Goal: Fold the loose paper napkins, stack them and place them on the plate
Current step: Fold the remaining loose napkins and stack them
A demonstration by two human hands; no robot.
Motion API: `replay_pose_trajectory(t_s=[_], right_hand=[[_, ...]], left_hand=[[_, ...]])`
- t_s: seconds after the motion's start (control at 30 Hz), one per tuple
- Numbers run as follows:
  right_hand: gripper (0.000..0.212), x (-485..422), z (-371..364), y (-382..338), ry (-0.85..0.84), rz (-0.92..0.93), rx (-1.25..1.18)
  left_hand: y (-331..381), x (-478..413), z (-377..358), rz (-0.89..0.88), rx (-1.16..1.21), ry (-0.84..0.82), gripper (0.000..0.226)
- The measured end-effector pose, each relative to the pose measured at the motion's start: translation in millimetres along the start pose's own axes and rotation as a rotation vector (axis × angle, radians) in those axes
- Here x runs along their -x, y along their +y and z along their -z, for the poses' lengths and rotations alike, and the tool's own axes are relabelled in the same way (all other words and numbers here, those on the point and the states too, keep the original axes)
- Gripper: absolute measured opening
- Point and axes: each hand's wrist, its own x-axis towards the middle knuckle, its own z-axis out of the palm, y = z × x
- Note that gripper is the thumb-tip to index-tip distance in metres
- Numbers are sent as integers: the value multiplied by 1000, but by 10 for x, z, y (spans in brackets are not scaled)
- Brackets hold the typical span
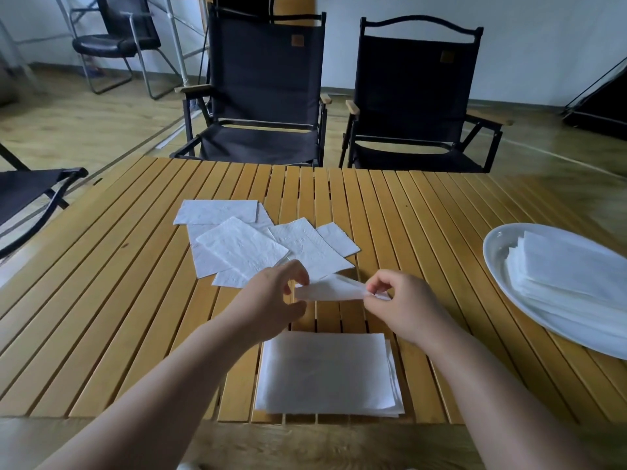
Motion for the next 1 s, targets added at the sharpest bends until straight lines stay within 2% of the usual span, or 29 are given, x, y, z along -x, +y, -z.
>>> replay_pose_trajectory(t_s=[0.1,0.23,0.33,0.4,0.43,0.53,0.6,0.7,0.83,1.0], right_hand=[[7,24,29,-39,-29,20,-51],[7,22,43,-38,-67,33,-80],[31,27,63,1,-144,28,-46],[40,34,94,7,-196,12,-28],[38,30,97,17,-207,15,-42],[11,22,91,13,-127,22,-102],[14,27,91,-13,-35,-13,-177],[18,34,129,-56,7,-58,-311],[22,35,206,-62,-23,-98,-379],[16,116,365,-50,-235,-170,-392]], left_hand=[[-15,15,33,-32,-12,9,33],[-10,-3,77,-11,5,92,19],[-29,-9,103,62,61,114,18],[-41,-16,131,102,114,115,11],[-46,-14,146,130,173,106,15],[-38,24,195,216,323,59,23],[-29,48,223,257,377,24,20],[-23,68,288,312,486,-6,14],[-13,121,392,369,487,-100,16],[11,211,452,393,399,-262,14]])
